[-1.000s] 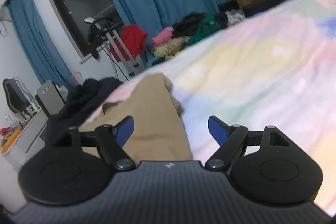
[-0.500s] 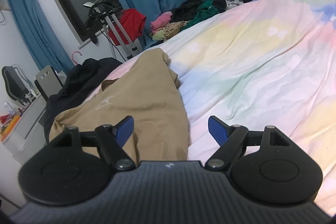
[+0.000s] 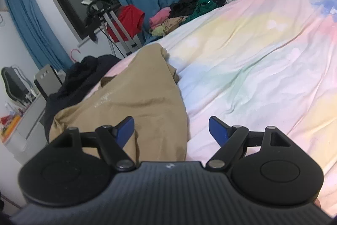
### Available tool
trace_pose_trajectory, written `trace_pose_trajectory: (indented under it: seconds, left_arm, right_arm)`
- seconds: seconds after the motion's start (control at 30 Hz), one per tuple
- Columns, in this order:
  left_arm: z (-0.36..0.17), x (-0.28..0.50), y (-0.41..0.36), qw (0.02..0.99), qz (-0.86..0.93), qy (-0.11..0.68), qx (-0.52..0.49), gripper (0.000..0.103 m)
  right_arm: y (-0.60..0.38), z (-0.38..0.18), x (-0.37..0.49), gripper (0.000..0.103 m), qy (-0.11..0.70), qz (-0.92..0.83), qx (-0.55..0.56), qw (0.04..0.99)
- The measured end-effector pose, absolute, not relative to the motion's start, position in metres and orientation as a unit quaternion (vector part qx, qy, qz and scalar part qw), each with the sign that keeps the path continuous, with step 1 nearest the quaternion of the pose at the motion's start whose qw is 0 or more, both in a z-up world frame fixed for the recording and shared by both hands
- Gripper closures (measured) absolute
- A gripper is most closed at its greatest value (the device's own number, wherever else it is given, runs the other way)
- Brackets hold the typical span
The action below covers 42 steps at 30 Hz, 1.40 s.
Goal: Fold clothes
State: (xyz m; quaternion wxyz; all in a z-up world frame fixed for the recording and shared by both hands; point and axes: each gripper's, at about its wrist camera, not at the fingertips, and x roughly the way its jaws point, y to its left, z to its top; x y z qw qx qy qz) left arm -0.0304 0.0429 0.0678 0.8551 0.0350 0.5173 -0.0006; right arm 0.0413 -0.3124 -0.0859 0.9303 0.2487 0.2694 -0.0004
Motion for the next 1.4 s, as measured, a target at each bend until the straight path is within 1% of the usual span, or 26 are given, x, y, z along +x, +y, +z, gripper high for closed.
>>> trace_pose_trajectory:
  seconds: [0.03,0.07,0.13,0.2,0.27,0.37,0.47,0.53,0.63,0.73,0.77,0.8,0.83,0.87,0.9,0.93,0.97,1.0,1.13,1.27,1.4]
  left_arm:
    - [0.071,-0.031,0.038,0.865,-0.003,0.500,0.038,0.033]
    - [0.074,-0.031,0.033,0.875,-0.004,0.482,0.041,0.022]
    - [0.077,-0.023,0.019,0.897,-0.007,0.440,0.041,0.013]
    - [0.075,-0.011,0.008,0.917,-0.007,0.397,0.027,0.013]
    - [0.064,0.008,-0.001,0.936,-0.014,0.353,0.004,0.010]
    - [0.044,0.026,-0.014,0.957,-0.017,0.288,-0.009,0.008]
    - [0.016,0.037,-0.007,0.951,-0.017,0.305,-0.039,0.009]
    - [-0.001,0.044,0.000,0.946,-0.013,0.320,-0.056,0.009]
    - [-0.025,0.060,0.016,0.941,0.001,0.329,-0.076,0.009]
    - [-0.029,0.067,0.031,0.937,0.000,0.330,-0.112,0.008]
    - [-0.034,0.070,0.037,0.936,-0.002,0.331,-0.119,0.008]
    - [-0.038,0.073,0.040,0.936,-0.001,0.332,-0.119,0.008]
    - [-0.042,0.075,0.040,0.936,0.001,0.334,-0.115,0.008]
    - [-0.047,0.078,0.041,0.936,0.002,0.335,-0.110,0.008]
    - [-0.050,0.076,0.042,0.936,0.003,0.337,-0.106,0.009]
    - [-0.050,0.073,0.041,0.936,0.002,0.338,-0.103,0.009]
    - [-0.051,0.073,0.040,0.935,0.000,0.339,-0.101,0.009]
    - [-0.053,0.074,0.039,0.936,-0.001,0.338,-0.099,0.009]
    - [-0.057,0.073,0.034,0.941,-0.001,0.329,-0.081,0.008]
    - [-0.057,0.070,0.028,0.942,-0.003,0.328,-0.066,0.008]
    - [-0.053,0.062,0.023,0.946,-0.004,0.322,-0.048,0.008]
  right_arm:
    - [-0.312,-0.087,0.041,0.023,0.272,0.000,0.248,0.930]
    - [-0.311,-0.088,0.041,0.023,0.274,0.001,0.248,0.929]
    - [-0.309,-0.089,0.042,0.023,0.279,0.001,0.249,0.927]
    - [-0.309,-0.093,0.042,0.023,0.288,0.002,0.250,0.924]
    - [-0.310,-0.098,0.041,0.023,0.301,0.006,0.258,0.918]
    - [-0.317,-0.108,0.040,0.023,0.333,0.026,0.299,0.894]
    - [-0.329,-0.117,0.035,0.023,0.382,0.050,0.353,0.853]
    - [-0.332,-0.119,0.032,0.023,0.412,0.056,0.360,0.835]
    - [-0.326,-0.116,0.033,0.024,0.450,0.049,0.332,0.827]
    - [-0.312,-0.120,0.039,0.024,0.483,0.037,0.289,0.826]
    - [-0.304,-0.126,0.041,0.026,0.500,0.041,0.270,0.822]
    - [-0.295,-0.132,0.043,0.034,0.519,0.047,0.248,0.816]
    - [-0.285,-0.136,0.045,0.035,0.535,0.056,0.223,0.813]
    - [-0.273,-0.138,0.046,0.045,0.546,0.064,0.192,0.813]
    - [-0.261,-0.139,0.046,0.066,0.556,0.070,0.161,0.813]
    - [-0.253,-0.138,0.045,0.073,0.562,0.076,0.134,0.813]
    - [-0.246,-0.136,0.043,0.085,0.566,0.081,0.109,0.813]
    - [-0.243,-0.132,0.041,0.092,0.569,0.088,0.095,0.812]
    - [-0.255,-0.101,0.028,0.094,0.564,0.098,0.062,0.818]
    - [-0.282,-0.070,0.018,0.095,0.547,0.092,0.060,0.830]
    - [-0.294,-0.072,0.011,0.095,0.551,0.087,0.058,0.828]
